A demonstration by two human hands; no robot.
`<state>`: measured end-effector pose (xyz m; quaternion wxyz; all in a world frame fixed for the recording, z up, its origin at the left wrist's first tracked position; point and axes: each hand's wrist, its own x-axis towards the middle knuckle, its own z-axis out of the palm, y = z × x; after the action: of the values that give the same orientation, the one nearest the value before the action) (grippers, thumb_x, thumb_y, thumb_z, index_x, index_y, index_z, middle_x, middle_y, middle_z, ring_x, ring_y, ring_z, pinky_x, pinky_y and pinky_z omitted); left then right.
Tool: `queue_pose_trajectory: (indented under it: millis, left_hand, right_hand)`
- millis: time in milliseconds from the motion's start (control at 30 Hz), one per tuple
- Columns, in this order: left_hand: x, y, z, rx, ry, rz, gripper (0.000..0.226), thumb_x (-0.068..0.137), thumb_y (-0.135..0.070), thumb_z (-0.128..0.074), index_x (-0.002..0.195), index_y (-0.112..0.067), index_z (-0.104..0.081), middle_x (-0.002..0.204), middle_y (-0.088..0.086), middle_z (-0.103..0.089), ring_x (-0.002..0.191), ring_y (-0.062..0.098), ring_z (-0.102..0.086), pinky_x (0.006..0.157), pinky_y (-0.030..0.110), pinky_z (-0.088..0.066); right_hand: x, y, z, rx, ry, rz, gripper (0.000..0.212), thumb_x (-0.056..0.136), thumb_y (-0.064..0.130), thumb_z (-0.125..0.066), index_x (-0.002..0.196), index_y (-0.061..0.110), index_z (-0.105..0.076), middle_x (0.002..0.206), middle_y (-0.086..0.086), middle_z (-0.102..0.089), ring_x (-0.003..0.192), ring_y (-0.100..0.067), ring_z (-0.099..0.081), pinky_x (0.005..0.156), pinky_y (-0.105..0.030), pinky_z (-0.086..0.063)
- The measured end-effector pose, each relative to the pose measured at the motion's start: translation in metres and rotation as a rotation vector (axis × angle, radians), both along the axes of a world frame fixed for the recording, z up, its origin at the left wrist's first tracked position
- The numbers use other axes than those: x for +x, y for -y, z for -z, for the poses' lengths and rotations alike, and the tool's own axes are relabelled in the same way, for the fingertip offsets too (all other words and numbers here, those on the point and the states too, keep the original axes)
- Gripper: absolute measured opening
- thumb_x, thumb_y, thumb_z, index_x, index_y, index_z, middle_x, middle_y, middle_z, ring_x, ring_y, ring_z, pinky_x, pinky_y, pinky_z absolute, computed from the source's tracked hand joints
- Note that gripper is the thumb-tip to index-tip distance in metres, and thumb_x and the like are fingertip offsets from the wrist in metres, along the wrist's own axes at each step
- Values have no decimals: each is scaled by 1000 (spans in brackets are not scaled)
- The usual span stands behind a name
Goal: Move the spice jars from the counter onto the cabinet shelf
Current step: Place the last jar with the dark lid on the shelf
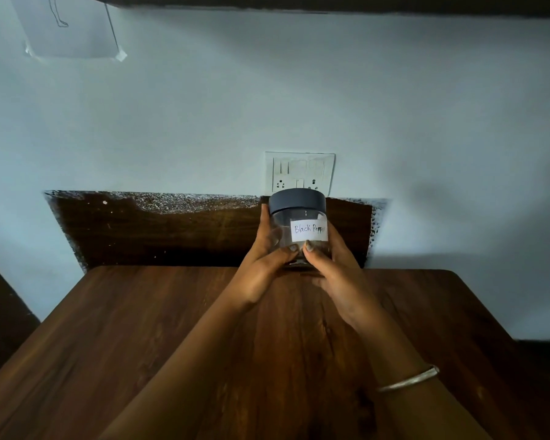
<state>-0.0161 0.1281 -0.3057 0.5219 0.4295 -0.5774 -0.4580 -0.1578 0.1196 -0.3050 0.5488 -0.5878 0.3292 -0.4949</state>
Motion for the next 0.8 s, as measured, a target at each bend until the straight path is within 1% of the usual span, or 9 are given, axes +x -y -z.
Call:
queue_pose_trajectory:
  millis: [67, 133, 200, 267, 367, 567, 667, 733, 800]
  left_hand:
    - [-1, 0, -2, -14, 44, -3, 78, 94, 2, -45, 149, -23, 4, 139, -5, -44, 131, 12, -42, 105, 26, -38]
    - [-2, 0, -4, -31, 107, 1, 72, 96, 2, -40, 150, -20, 2, 148, -3, -34, 129, 5, -42, 108, 25, -35]
    - [-4, -2, -5, -41, 171, 6, 72, 96, -2, -42, 150, -20, 2, 144, -12, -35, 121, -5, -45, 108, 22, -36]
    - [-6, -3, -5, -67, 224, 13, 76, 92, -12, -47, 150, -22, 2, 138, -17, -42, 124, -1, -47, 108, 26, -37]
    - [-10, -4, -3, -111, 291, -6, 80, 86, -20, -47, 148, -27, 3, 138, -11, -45, 125, 1, -47, 108, 29, -38]
    - [-22, -2, -5, -188, 382, -100, 79, 92, 1, -50, 148, -20, 1, 143, -3, -42, 129, 6, -42, 109, 29, -38]
    - [-33, 4, -11, -249, 374, -192, 72, 92, 0, -51, 149, -12, -7, 141, 7, -47, 132, 8, -40, 108, 29, -40]
    - [-42, 10, -19, -278, 378, -205, 71, 92, 0, -51, 149, -11, -10, 139, 4, -48, 126, -1, -40, 101, 15, -41]
    - [-53, 17, -28, -326, 404, -187, 70, 92, 1, -51, 148, -13, -11, 131, -9, -46, 111, -16, -42, 88, -1, -39]
  right_hand:
    - [-3, 1, 1, -19, 14, 30, 48, 84, 16, -62, 124, 36, -47, 122, -1, -61, 114, -18, -60, 99, -44, -48]
    - [-8, 1, 1, -38, -39, 74, 59, 80, 19, -64, 131, 37, -41, 125, -1, -59, 116, -17, -58, 101, -44, -47]
    - [-15, 1, 1, -69, -166, 121, 74, 83, 18, -68, 143, 34, -27, 133, 0, -55, 121, -14, -54, 105, -42, -43]
    - [-22, 2, 0, -99, -318, 167, 89, 82, 21, -69, 149, 36, -11, 141, 3, -48, 128, -12, -46, 109, -40, -38]
    - [-28, 2, 0, -129, -430, 197, 98, 81, 21, -70, 149, 37, 0, 146, 3, -43, 133, -12, -40, 109, -33, -35]
    - [-39, -2, -8, -190, -449, 328, 102, 77, 17, -74, 150, 30, -4, 144, 3, -44, 127, -2, -36, 103, -23, -33]
    - [-48, 0, -13, -209, -459, 407, 100, 77, 14, -74, 150, 28, -8, 142, -1, -48, 130, -12, -44, 103, -26, -35]
    - [-55, 1, -19, -222, -450, 450, 98, 77, 12, -74, 150, 26, -12, 141, -1, -49, 126, -10, -48, 97, -20, -37]
    - [-64, 3, -28, -237, -429, 500, 96, 76, 9, -75, 149, 26, -15, 139, 0, -51, 123, -10, -50, 93, -18, -38]
